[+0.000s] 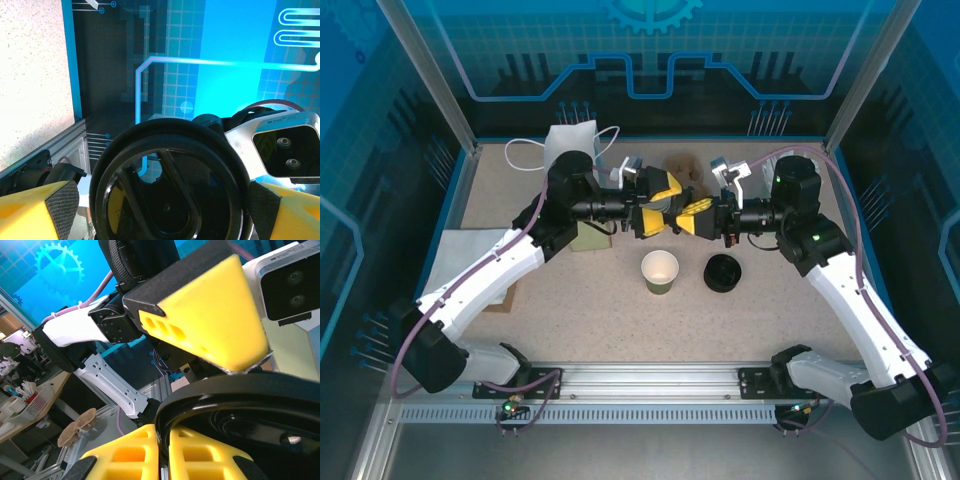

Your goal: Pack the takeout coffee

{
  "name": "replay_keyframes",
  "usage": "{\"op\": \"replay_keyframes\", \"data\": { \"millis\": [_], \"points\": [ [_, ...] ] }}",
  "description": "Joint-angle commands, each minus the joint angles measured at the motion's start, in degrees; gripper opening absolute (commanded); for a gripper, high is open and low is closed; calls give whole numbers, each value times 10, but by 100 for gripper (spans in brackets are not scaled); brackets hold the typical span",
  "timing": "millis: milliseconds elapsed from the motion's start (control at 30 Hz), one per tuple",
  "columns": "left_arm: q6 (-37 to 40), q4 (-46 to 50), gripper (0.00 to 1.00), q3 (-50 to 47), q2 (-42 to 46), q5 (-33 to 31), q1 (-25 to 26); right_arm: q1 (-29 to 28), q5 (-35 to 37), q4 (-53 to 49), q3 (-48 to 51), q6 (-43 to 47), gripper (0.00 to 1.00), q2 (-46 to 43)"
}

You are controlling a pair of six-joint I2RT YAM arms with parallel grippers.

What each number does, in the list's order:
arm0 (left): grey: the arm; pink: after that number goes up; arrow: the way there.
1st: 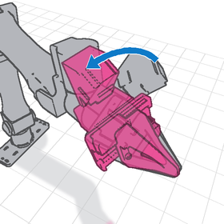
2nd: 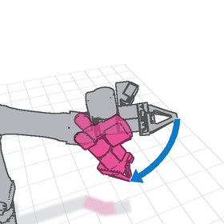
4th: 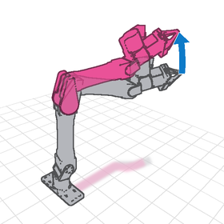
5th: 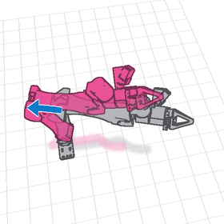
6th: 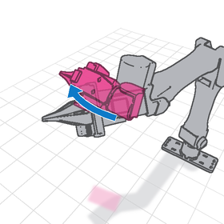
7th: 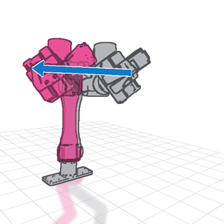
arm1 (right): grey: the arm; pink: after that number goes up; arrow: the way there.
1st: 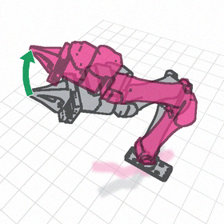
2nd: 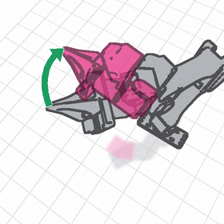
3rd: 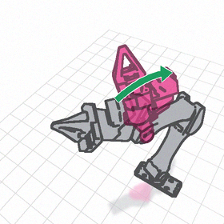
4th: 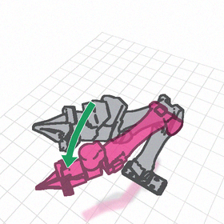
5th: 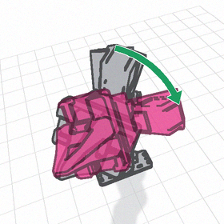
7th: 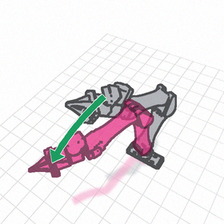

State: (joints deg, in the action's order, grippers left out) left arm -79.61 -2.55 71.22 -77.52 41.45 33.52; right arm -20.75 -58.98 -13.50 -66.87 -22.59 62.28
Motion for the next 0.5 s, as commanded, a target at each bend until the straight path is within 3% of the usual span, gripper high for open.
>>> {"op": "replay_keyframes", "data": {
  "millis": [0,467],
  "points": [
    [-4,-19,91,16,6,14,5,-9,-7,-14,-11,16,11,0],
    [-5,-17,82,9,13,7,11,-8,-10,12,-10,1,11,5]
  ]
}}
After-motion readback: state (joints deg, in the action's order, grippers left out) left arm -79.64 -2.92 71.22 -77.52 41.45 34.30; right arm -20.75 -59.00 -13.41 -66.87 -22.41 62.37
